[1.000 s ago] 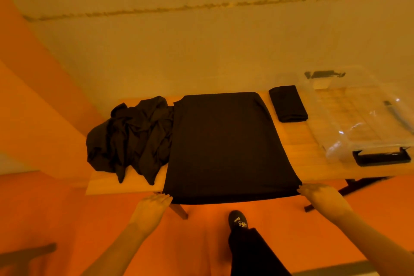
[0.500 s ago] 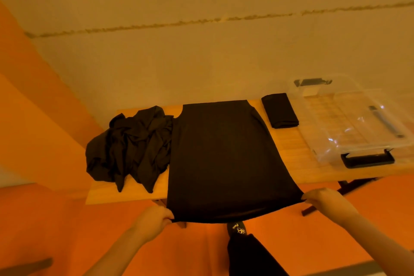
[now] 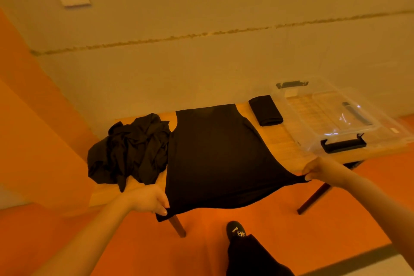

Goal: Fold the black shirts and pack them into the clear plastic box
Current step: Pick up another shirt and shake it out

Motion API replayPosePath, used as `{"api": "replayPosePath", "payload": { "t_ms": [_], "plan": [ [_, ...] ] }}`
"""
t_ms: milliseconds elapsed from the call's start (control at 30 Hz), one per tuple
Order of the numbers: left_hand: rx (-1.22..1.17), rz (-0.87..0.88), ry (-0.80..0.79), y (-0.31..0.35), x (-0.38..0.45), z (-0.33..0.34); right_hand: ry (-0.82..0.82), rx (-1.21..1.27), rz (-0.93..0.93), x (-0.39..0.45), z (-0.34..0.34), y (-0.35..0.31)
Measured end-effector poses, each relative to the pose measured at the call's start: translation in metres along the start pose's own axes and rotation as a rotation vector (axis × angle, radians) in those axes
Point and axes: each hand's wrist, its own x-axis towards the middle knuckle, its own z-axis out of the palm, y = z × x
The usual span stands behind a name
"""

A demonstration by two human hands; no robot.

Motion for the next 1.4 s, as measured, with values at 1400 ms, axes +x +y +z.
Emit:
{"api": "replayPosePath", "payload": {
  "t_ms": [1400],
  "plan": [
    [-0.507, -0.221, 0.149, -0.108, 0.19, -0.27, 0.012, 0.342, -0.076, 0.318, -0.179, -0.062]
  ]
}}
